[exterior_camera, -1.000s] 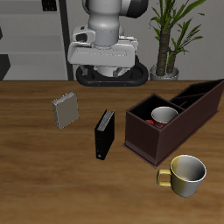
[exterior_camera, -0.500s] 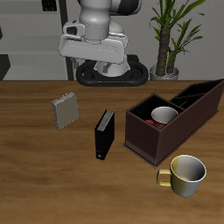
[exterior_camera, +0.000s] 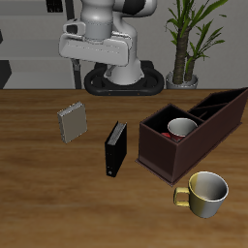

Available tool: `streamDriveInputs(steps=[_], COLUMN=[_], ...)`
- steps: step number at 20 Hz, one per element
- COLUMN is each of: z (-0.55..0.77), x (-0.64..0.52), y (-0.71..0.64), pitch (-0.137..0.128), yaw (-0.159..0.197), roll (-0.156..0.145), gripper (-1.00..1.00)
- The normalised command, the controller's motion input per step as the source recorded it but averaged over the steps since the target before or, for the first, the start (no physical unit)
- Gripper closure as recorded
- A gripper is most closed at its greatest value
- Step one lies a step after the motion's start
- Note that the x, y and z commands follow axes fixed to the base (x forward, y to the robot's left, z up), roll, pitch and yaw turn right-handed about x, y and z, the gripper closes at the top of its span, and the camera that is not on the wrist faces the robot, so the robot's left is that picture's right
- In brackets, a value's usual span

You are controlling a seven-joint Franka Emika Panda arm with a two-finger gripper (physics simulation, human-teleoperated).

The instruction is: Place the red mug into the left desk caddy's right compartment and place the yellow book into the left desk caddy's back compartment

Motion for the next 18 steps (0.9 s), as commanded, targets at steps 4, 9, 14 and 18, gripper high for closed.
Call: streamDriveInputs(steps=[4, 9, 14, 18], z=[-0.01, 0.01, 0.01, -0.03], x=[-0.24, -0.1, -0.03, -0.06], y=[-0.33, -0.29, -0.24, -0.14], pitch=[-0.032, -0.014, -0.004, -0.024], yaw=[-0.03, -0.021, -0.026, -0.051], roll=[-0.023, -0.009, -0.002, -0.031], gripper=[-1.0, -1.0, -1.0, -1.0])
